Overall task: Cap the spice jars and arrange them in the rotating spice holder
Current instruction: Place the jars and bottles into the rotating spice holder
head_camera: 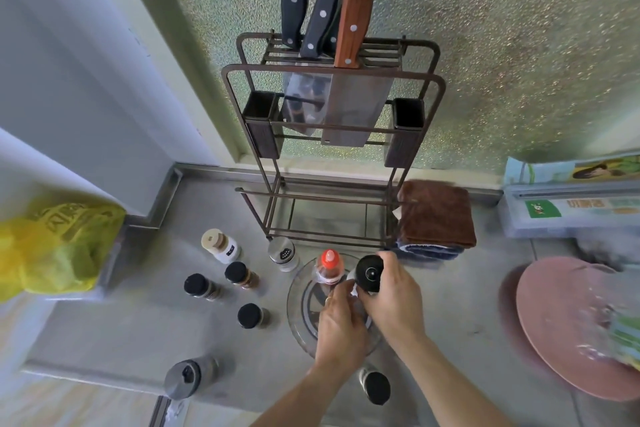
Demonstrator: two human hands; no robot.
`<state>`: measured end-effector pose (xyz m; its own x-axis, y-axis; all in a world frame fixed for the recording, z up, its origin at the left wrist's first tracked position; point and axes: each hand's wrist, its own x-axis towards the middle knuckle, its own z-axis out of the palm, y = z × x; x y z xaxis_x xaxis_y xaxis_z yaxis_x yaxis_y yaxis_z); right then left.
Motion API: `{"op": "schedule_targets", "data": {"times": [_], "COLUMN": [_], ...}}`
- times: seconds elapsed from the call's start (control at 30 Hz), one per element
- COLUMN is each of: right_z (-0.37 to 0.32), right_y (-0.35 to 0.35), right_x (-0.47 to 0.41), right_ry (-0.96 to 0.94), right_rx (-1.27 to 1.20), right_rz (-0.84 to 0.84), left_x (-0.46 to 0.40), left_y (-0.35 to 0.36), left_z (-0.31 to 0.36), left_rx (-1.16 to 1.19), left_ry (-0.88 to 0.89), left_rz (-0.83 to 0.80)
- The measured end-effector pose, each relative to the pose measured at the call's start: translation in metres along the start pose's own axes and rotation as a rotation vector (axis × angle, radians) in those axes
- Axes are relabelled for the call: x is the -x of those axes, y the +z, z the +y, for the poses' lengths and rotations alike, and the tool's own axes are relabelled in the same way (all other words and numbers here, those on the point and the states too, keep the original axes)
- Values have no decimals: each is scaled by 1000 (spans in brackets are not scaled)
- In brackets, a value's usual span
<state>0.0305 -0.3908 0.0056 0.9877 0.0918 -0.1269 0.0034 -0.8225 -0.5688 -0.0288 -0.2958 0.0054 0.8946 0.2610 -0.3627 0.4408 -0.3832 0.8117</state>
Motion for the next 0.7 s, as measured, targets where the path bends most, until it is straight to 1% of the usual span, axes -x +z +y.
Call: {"op": "schedule_targets", "data": {"times": [0.07, 0.2, 0.33, 0.37, 0.43, 0.5, 0.57, 0.63, 0.7], "right_z": [2, 5, 1, -2, -11, -27, -53, -82, -108], "right_y": [8, 19, 14, 10, -2, -10, -12, -3, 16], "right_x": [-4, -7, -3, 1, 11, 24, 35, 38, 34], "right_ry": [11, 0, 8, 6, -31, -109, -208, -276, -308], "right_rx": [22, 83, 105, 107, 117, 106, 71, 24, 3], "right_rz": [-27, -31, -61, -48, 58, 210, 292, 261, 161], "left_x": [-2, -3, 0, 1, 2, 6, 9, 6, -7], "left_y": [0, -4, -17, -23, -38, -62, -91, -119, -142], "left_z": [1, 5, 12, 12, 7, 0, -10, -22, -30], "left_rx": [-9, -28, -22, -23, -26, -36, -112, -208, -262], "left_ry": [-31, -72, -66, -56, -48, -21, 56, 117, 102], "left_rz": [-24, -54, -74, -57, -11, 24, 112, 218, 280]}}
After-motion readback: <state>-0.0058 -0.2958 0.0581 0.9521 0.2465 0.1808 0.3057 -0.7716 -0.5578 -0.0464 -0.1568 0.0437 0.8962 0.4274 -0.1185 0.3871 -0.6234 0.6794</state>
